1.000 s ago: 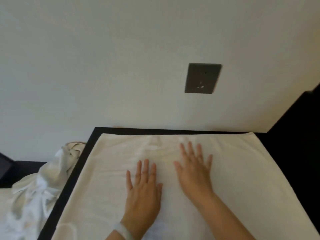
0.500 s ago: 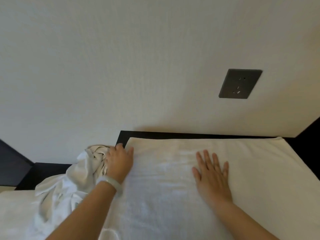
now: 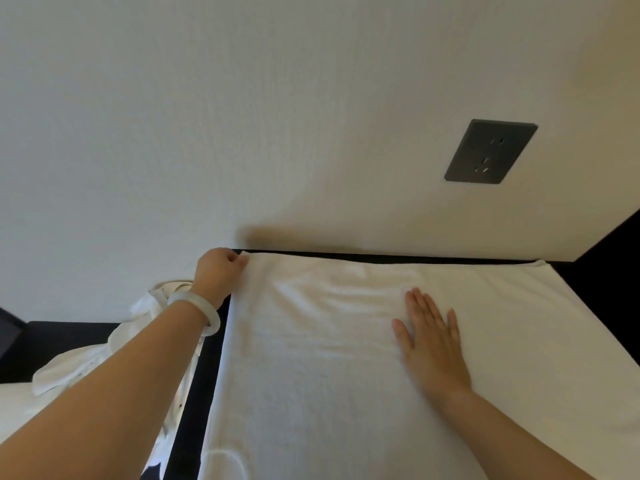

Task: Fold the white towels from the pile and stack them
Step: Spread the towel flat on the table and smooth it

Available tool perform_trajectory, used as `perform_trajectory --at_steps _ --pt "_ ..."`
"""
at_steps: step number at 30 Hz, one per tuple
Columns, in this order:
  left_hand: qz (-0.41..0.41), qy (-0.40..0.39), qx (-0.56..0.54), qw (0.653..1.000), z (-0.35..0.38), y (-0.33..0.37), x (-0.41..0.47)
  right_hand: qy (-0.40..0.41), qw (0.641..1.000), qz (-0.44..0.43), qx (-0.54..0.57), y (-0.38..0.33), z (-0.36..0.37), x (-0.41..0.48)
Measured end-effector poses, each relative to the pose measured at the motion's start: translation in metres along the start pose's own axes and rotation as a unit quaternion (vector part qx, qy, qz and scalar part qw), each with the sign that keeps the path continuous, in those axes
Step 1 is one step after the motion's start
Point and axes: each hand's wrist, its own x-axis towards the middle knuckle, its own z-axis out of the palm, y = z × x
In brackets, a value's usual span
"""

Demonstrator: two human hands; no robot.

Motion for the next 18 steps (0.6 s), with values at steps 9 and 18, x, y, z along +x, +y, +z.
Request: perform_trajectory --at_steps 9,18 --pt "0.139 0.149 0.218 0.955 0.033 0.006 -0.046 0.004 1.0 -0.001 -0.026 -0.001 0.004 0.001" --pt "0.18 0.004 0.305 0.935 0.089 -0.005 -0.119 -0.035 0.996 -0.039 -0.073 -0.012 0.0 -0.006"
